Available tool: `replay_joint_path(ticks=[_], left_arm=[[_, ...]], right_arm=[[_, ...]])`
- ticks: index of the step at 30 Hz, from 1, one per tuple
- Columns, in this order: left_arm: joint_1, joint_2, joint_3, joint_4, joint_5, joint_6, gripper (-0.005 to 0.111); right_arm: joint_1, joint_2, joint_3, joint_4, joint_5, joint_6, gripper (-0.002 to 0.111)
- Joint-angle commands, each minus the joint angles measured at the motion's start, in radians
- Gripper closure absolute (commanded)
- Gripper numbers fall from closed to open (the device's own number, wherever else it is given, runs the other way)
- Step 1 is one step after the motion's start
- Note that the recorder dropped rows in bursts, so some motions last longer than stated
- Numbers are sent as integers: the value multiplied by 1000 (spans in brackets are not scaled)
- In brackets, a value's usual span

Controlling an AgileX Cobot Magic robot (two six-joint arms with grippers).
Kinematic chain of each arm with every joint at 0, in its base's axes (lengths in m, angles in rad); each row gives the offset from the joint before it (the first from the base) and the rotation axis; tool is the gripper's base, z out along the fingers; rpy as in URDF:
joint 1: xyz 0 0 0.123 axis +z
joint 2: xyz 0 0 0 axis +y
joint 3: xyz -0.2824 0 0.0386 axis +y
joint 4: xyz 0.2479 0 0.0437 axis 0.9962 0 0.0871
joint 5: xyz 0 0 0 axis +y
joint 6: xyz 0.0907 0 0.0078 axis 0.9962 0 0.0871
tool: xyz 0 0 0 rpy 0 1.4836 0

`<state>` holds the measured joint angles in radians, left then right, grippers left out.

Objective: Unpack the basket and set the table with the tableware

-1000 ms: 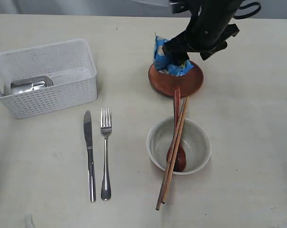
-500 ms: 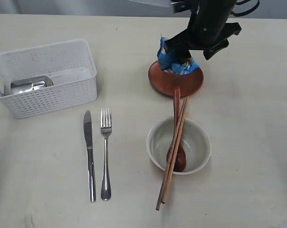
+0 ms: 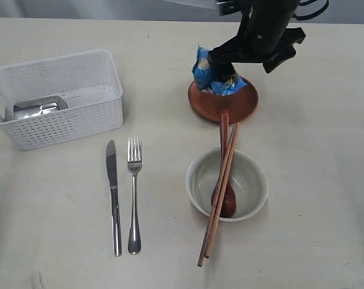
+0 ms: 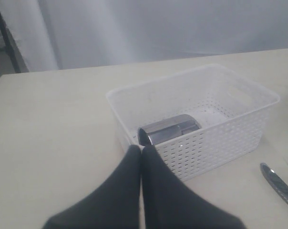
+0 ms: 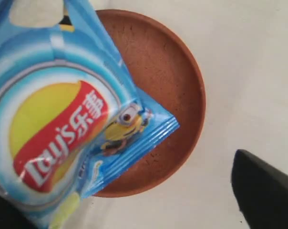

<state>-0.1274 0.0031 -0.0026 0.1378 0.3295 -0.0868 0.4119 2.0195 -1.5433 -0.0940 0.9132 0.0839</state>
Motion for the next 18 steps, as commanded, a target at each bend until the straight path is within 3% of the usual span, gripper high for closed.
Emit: replay_joint_path(ticks=[1,9,18], left_arm=[[-4,-3,3,0,-10,2,107],[-4,-3,3,0,-10,2,107],[-4,-3,3,0,-10,2,107]], right_arm=[[-1,0,-5,-5,19,-6,7],[-31,22,-5,11,86,24,5],[-141,36,-5,356,112,-236,5]])
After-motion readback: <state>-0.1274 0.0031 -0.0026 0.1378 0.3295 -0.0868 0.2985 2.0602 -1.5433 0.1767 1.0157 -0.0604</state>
